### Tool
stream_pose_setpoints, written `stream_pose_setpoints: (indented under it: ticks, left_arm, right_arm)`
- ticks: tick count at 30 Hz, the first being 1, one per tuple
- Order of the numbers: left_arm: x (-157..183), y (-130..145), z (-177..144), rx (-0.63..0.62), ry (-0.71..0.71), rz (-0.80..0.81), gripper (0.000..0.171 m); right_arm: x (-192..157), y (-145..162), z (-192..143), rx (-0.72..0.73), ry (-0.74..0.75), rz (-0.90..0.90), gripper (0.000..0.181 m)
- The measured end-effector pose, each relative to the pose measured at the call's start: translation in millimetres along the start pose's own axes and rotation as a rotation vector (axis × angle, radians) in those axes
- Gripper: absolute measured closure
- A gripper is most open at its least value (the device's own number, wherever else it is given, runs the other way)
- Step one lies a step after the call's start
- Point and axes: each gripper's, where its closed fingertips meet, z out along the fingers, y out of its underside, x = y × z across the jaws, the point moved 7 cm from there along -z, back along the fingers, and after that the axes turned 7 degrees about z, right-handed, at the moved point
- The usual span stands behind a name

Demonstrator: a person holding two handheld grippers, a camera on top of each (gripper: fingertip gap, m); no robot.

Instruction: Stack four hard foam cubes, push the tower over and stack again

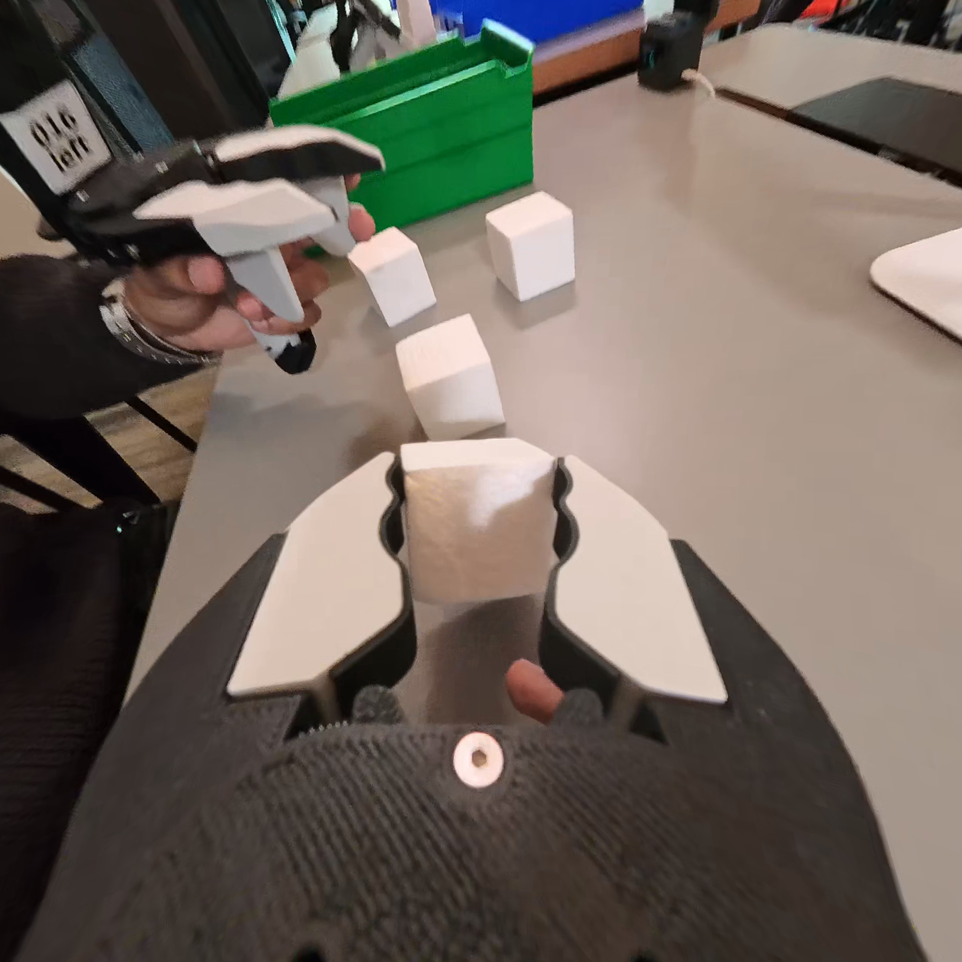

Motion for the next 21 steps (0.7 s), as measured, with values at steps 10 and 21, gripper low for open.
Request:
stream_pose_setpoints:
  ticks: [10,21]
  left_arm:
    - [0.4,0.0,2.2,0.000,0.007,-0.006,0.125]
    - [0.3,0.2,2.9,-0.002,0.007,-0.007,0.125]
  right_arm:
    - [2.7,18.7,-1.3,-0.169,0.075,-0.109,0.123]
    - [5.1,21.5,-12.9,-0.273,0.130,-0.137,0.100]
